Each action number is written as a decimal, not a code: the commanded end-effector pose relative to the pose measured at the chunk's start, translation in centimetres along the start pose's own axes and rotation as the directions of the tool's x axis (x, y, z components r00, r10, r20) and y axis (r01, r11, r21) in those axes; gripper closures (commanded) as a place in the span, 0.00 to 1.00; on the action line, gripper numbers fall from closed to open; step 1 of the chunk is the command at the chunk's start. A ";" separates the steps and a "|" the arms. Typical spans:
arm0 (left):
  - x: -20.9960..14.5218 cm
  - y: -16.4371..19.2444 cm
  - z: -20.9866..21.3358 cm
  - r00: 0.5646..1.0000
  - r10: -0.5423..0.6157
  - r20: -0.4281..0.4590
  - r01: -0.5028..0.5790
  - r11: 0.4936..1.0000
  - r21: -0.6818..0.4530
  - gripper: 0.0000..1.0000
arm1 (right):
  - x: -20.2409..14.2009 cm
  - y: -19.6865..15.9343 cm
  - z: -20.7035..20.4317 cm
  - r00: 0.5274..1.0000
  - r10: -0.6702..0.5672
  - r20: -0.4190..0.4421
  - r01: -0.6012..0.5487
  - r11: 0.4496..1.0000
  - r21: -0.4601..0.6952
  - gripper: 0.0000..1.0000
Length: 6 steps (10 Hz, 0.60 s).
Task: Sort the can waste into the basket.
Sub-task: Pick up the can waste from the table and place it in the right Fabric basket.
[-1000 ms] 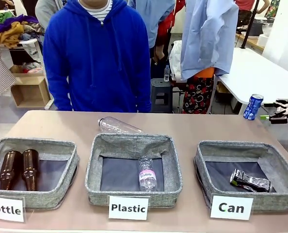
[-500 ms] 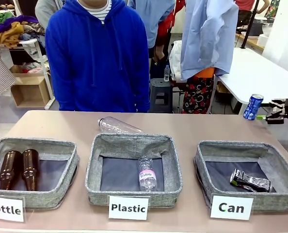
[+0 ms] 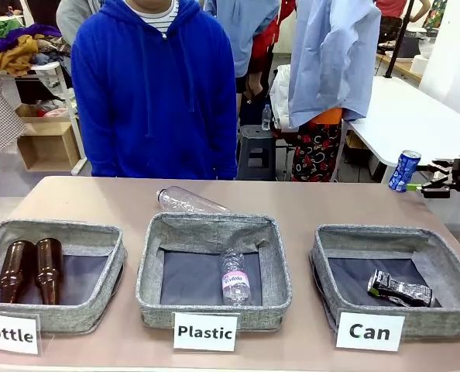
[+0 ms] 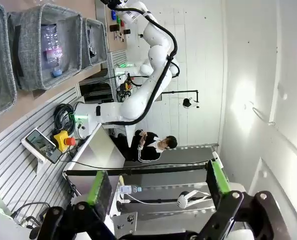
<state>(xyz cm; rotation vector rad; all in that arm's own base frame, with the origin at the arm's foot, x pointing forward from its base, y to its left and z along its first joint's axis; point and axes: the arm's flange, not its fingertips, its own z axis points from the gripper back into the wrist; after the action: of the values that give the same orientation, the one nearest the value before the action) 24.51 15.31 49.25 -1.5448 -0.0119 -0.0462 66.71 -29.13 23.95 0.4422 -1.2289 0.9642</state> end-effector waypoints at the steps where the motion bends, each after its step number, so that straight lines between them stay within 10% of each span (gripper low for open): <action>1: 0.1 -0.4 0.2 1.000 0.006 0.004 -0.006 1.000 -0.015 0.00 | 0.3 -1.7 -1.1 0.995 -0.077 0.065 0.078 0.997 -0.019 0.00; 5: 0.1 -0.4 0.2 1.000 0.006 0.004 -0.006 1.000 -0.015 0.00 | 0.6 -2.9 -2.5 0.972 -0.190 0.136 0.198 0.979 -0.042 0.00; 6: 0.1 -0.4 0.2 1.000 0.006 0.004 -0.006 1.000 -0.015 0.00 | 0.7 -2.9 -2.5 0.965 -0.229 0.132 0.232 0.973 -0.014 0.58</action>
<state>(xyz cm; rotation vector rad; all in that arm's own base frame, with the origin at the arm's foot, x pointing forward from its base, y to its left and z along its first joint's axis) 24.64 15.28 49.22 -1.5471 -0.0109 -0.0506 69.48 -28.42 23.93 0.5744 -1.2839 0.7557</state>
